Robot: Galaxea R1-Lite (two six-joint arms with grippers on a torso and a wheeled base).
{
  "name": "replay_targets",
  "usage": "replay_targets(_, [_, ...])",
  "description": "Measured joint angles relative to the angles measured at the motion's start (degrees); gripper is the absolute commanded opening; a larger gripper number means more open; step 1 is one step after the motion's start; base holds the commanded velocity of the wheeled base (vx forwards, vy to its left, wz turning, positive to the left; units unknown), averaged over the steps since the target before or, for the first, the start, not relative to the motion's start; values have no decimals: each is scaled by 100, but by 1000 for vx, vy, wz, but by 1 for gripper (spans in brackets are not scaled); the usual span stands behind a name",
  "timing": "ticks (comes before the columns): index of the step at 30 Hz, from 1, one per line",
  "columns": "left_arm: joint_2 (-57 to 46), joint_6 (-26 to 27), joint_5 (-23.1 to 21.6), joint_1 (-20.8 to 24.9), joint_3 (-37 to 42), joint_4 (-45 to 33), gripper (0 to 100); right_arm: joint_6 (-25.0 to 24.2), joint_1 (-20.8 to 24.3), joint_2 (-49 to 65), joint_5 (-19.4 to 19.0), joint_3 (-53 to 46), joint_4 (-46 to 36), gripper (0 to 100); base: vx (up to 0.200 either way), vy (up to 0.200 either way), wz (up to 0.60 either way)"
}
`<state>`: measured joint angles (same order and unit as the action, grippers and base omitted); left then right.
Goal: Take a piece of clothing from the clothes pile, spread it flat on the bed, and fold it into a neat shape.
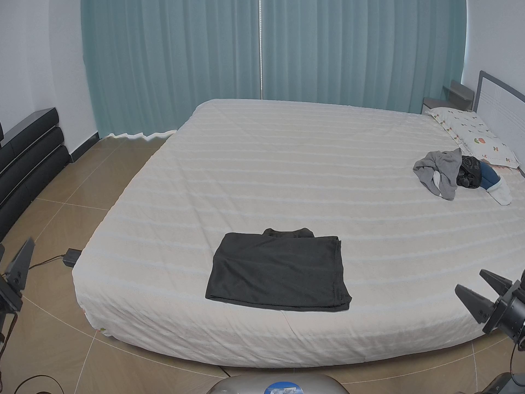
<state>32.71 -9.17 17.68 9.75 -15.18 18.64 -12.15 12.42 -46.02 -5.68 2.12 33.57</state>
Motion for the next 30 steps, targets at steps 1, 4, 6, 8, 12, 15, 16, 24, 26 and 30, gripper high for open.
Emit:
replay_targets(1, [-234, 127, 24, -22, 9, -171, 100, 61, -2, 302, 0, 62, -508, 100, 0, 0, 0])
replay_targets(4, [-702, 405, 61, -102, 27, -490, 100, 212, -39, 925, 10, 193, -1458, 100, 0, 0, 0])
replay_targets(6, [-1129, 661, 84, -227, 40, -773, 100, 340, -101, 1485, 21, 308, -2189, 100, 0, 0, 0])
replay_targets(8, [-1465, 874, 99, -339, 46, -978, 100, 439, -166, 1885, 29, 391, -2690, 100, 0, 0, 0])
replay_targets(12, [-2175, 1351, 96, -595, 66, -1309, 100, 625, -306, 2619, 67, 581, -3311, 100, 0, 0, 0])
replay_targets(15, [-2608, 1562, -73, -780, 107, -1429, 100, 846, -388, 3076, 227, 675, -3518, 100, 0, 0, 0])
replay_targets(16, [-2726, 1584, -143, -830, 134, -1429, 100, 948, -418, 3202, 325, 691, -3600, 100, 0, 0, 0])
replay_targets(24, [-3133, 1614, -624, -965, 642, -1164, 100, 1237, -534, 3874, 850, 705, -3855, 100, 0, 0, 0])
replay_targets(26, [-3161, 1619, -690, -973, 807, -914, 100, 1259, -540, 3928, 984, 700, -3847, 100, 0, 0, 0])
replay_targets(30, [-3198, 1625, -965, -978, 1130, 79, 100, 1360, -581, 4001, 1348, 716, -3868, 100, 0, 0, 0])
